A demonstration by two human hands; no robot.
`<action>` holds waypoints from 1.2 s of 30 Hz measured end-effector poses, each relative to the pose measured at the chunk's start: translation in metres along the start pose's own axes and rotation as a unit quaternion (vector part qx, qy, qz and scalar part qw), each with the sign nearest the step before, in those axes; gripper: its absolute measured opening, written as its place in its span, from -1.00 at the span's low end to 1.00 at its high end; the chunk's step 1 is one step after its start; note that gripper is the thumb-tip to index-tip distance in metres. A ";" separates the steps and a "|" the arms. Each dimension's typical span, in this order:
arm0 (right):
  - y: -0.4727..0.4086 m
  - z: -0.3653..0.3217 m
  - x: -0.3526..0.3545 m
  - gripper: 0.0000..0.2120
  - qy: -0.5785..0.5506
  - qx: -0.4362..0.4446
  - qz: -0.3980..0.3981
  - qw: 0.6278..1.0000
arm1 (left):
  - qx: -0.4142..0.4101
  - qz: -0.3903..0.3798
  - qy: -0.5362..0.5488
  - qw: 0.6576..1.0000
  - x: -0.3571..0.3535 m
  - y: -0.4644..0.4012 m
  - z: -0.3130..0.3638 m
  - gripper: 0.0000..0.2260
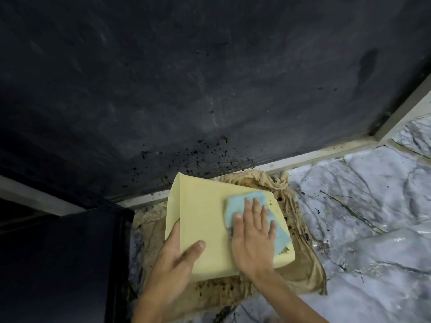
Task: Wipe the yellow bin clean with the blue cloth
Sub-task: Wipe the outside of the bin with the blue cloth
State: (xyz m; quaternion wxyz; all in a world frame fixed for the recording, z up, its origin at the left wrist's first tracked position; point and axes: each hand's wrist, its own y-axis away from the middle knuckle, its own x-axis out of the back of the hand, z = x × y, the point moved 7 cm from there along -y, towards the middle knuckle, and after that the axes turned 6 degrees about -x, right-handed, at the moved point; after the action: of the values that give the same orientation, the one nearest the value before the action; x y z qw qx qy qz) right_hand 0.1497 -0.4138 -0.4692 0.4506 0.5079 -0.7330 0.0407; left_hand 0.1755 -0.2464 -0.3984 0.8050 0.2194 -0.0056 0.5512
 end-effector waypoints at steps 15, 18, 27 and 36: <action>-0.097 0.052 0.035 -0.43 -0.044 -0.001 -0.007 0.999 | 0.017 0.009 0.026 0.999 0.000 -0.004 -0.007 -0.52; -0.077 0.067 0.033 -0.44 -0.062 -0.027 0.000 0.998 | 0.025 0.014 0.007 1.000 0.003 -0.003 -0.009 -0.52; 0.003 -0.085 -0.009 -0.53 0.019 0.308 -0.072 0.948 | -0.022 0.040 -0.073 0.996 0.000 0.000 -0.005 -0.35; -0.091 0.033 0.020 -0.39 0.046 0.115 -0.007 0.992 | 0.184 0.056 0.140 0.971 0.017 -0.029 -0.020 -0.66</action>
State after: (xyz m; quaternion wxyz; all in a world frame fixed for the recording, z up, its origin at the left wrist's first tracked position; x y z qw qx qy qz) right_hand 0.1984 -0.4890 -0.5105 0.4225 0.5588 -0.6986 0.1452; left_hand 0.2032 -0.2331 -0.4224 0.7114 0.2836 0.1964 0.6123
